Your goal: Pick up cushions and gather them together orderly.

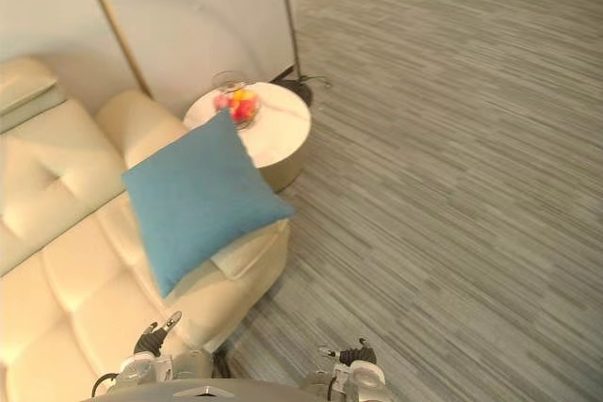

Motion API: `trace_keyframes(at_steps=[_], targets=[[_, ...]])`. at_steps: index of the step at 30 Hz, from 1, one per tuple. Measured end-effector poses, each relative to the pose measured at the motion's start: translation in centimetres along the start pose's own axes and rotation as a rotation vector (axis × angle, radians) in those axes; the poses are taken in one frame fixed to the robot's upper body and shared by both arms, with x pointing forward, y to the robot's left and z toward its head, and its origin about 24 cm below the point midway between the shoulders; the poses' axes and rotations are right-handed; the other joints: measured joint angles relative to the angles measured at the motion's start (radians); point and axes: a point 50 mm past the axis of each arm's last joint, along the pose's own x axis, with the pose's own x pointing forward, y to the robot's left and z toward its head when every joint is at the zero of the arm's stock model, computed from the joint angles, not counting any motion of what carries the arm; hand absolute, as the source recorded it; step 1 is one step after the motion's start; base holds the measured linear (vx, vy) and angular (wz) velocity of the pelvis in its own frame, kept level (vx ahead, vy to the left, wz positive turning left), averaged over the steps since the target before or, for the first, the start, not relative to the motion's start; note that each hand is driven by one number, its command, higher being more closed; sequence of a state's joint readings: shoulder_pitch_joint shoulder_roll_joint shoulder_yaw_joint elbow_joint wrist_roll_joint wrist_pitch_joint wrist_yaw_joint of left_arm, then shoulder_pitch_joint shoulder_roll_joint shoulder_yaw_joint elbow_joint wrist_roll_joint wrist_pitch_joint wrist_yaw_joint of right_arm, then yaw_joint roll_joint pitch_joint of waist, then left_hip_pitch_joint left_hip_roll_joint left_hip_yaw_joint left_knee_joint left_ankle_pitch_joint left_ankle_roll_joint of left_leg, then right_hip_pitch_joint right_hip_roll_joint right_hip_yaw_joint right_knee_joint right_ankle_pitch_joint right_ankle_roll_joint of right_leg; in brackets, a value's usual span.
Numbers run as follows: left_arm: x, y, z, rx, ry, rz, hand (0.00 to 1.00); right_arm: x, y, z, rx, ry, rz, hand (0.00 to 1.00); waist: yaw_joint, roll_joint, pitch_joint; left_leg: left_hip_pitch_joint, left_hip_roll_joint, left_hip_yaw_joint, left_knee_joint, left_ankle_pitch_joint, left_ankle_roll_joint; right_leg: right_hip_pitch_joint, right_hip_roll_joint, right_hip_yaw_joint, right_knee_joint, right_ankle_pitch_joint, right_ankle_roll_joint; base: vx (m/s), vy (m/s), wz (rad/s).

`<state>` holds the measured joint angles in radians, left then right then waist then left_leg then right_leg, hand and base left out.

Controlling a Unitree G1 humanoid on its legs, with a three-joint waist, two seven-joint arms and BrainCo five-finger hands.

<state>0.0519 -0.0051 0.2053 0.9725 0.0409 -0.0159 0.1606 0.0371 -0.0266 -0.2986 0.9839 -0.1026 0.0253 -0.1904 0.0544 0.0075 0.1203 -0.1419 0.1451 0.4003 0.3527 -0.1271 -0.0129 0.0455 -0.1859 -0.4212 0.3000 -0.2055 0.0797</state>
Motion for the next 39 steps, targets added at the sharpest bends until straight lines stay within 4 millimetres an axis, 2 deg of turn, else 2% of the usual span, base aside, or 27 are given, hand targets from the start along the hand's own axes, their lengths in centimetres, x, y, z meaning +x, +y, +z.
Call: trace_keyframes(at_steps=[1,5,7,8,10,12,14,15,16,17,18,19,20,22,24,25,29,34,38,39], targets=[[0.2,0.9,0.5,0.038,-0.018,0.011,0.0,-0.1,1.3,0.0,0.011,0.01,0.033,0.0,0.001,-0.036,0.0,0.007,-0.049,-0.021,-0.072,0.026,0.015,0.028,-0.004,0.012,-0.084,0.03,0.002,0.15,0.117,0.46],[0.2,1.2,0.1,0.045,-0.001,0.017,0.0,-0.2,1.2,-0.4,0.006,0.026,0.035,0.0,-0.001,-0.042,0.0,0.082,-0.098,-0.037,-0.143,0.034,0.027,0.07,-0.036,0.027,-0.067,0.049,0.011,0.11,0.074,0.22],[0.2,1.1,-0.5,0.053,0.019,0.012,0.0,-0.1,0.9,-0.7,-0.003,0.036,0.032,0.0,-0.008,-0.036,-0.002,0.136,-0.123,-0.051,-0.207,0.041,0.037,0.045,-0.072,0.031,0.066,0.051,0.013,0.05,0.101,0.26],[0.2,1.0,-0.6,0.058,0.023,0.004,0.0,-0.1,0.9,-0.5,-0.008,0.03,0.031,0.0,-0.014,-0.037,-0.003,0.152,-0.139,-0.078,-0.234,0.044,0.041,-0.012,-0.112,0.042,0.224,0.066,0.025,0.0,0.087,0.38],[0.2,0.9,-0.6,0.075,0.022,-0.01,0.0,0.0,0.9,-0.2,-0.007,0.019,0.031,0.0,-0.024,-0.04,0.001,0.166,-0.151,-0.121,-0.234,0.043,0.05,-0.082,-0.142,0.083,0.377,0.104,0.01,0.06,0.054,0.69],[0.2,1.0,-0.6,0.076,0.024,-0.009,0.0,0.0,0.9,0.2,-0.009,0.0,0.033,0.0,-0.034,-0.038,0.006,0.17,-0.154,-0.182,-0.232,0.032,0.069,-0.123,-0.118,0.16,0.455,0.015,-0.001,0.09,0.004,0.92],[0.2,0.9,-0.6,0.069,0.025,-0.007,0.0,-0.1,1.2,0.2,-0.014,-0.009,0.04,0.0,-0.033,-0.037,0.007,0.19,-0.151,-0.254,-0.233,0.029,0.067,-0.158,-0.031,0.25,0.406,-0.079,-0.006,0.09,-0.069,0.92],[0.1,0.9,-0.7,0.068,0.026,-0.007,0.0,-0.1,1.2,0.2,-0.013,-0.011,0.042,0.0,-0.037,-0.036,0.007,0.193,-0.147,-0.267,-0.233,0.028,0.065,-0.163,-0.009,0.274,0.376,-0.087,-0.009,0.07,-0.139,0.99],[0.1,0.9,-0.8,0.056,0.03,-0.003,0.0,-0.2,1.3,0.2,-0.011,-0.012,0.044,0.0,-0.038,-0.034,0.008,0.19,-0.139,-0.297,-0.23,0.025,0.049,-0.17,0.045,0.345,0.261,-0.082,-0.011,0.03,-0.127,0.78],[0.1,1.1,-0.9,0.041,0.035,0.004,0.0,-0.2,1.4,0.1,-0.011,-0.007,0.045,0.0,-0.036,-0.042,0.004,0.19,-0.143,-0.312,-0.228,0.021,0.036,-0.167,0.063,0.387,0.158,-0.035,-0.019,0.07,-0.176,0.78],[0.2,1.5,-0.8,0.03,0.031,0.018,0.0,-0.4,1.6,-0.4,-0.005,0.006,0.051,0.0,-0.029,-0.074,-0.002,0.19,-0.167,-0.32,-0.228,0.016,0.019,-0.168,0.048,0.405,0.061,0.071,-0.031,0.08,-0.159,0.47],[0.2,1.6,-0.6,0.019,0.026,0.024,0.0,-0.4,1.8,-0.5,0.007,0.008,0.054,0.0,-0.027,-0.089,-0.007,0.192,-0.17,-0.324,-0.225,0.012,0.014,-0.167,0.037,0.409,0.061,0.06,0.008,0.14,-0.214,0.3],[0.0,1.3,-1.3,-0.014,0.048,0.026,0.0,-0.4,1.6,-0.4,0.003,0.006,0.051,0.0,-0.025,-0.054,-0.023,0.189,-0.14,-0.323,-0.224,0.015,-0.006,-0.16,0.061,0.389,0.031,0.061,0.001,0.16,-0.201,0.05],[-0.3,0.8,-2.0,-0.052,0.071,0.024,0.0,-0.2,0.8,-0.3,-0.014,0.004,0.031,0.0,-0.025,-0.021,-0.041,0.197,-0.106,-0.322,-0.252,0.025,-0.026,-0.142,0.097,0.375,-0.035,0.085,-0.014,0.2,-0.167,-0.07],[-0.4,0.4,-2.3,-0.055,0.088,0.017,0.0,-0.2,0.4,-0.6,-0.014,0.009,0.023,0.0,-0.028,-0.006,-0.049,0.21,-0.082,-0.325,-0.291,0.036,-0.042,-0.109,0.125,0.357,-0.098,0.111,-0.022,0.16,-0.108,0.03],[-0.3,0.5,-2.4,-0.055,0.089,0.019,0.0,-0.2,0.5,-0.7,-0.013,0.013,0.025,0.0,-0.028,-0.012,-0.047,0.231,-0.073,-0.33,-0.31,0.041,-0.049,-0.084,0.136,0.352,-0.127,0.119,-0.025,0.17,-0.074,0.1],[-0.3,0.7,-2.2,-0.052,0.085,0.022,0.0,-0.4,0.7,-1.2,-0.004,0.029,0.027,0.0,-0.027,-0.032,-0.048,0.265,-0.067,-0.349,-0.341,0.045,-0.056,-0.025,0.14,0.327,-0.18,0.124,-0.023,0.11,-0.008,0.16],[-0.2,1.3,-2.2,-0.077,0.088,0.037,0.0,-0.5,0.7,-1.4,0.028,0.036,0.023,0.0,-0.027,-0.045,-0.049,0.265,-0.092,-0.347,-0.339,0.046,-0.054,-0.001,0.119,0.326,-0.231,0.148,-0.011,0.04,0.056,0.02],[-0.1,2.5,-2.3,-0.098,0.093,0.073,0.0,-0.5,-1.0,-1.8,0.096,0.035,-0.04,0.0,-0.029,-0.052,-0.049,0.268,-0.11,-0.348,-0.34,0.049,-0.049,0.024,0.105,0.326,-0.252,0.158,-0.005,-0.03,0.042,0.06],[-0.1,3.2,-2.4,-0.102,0.094,0.088,0.0,-0.4,-1.9,-1.2,0.116,0.003,-0.068,0.0,-0.031,-0.053,-0.05,0.268,-0.112,-0.348,-0.342,0.051,-0.046,0.023,0.105,0.327,-0.252,0.159,-0.003,-0.05,0.016,0.04]])
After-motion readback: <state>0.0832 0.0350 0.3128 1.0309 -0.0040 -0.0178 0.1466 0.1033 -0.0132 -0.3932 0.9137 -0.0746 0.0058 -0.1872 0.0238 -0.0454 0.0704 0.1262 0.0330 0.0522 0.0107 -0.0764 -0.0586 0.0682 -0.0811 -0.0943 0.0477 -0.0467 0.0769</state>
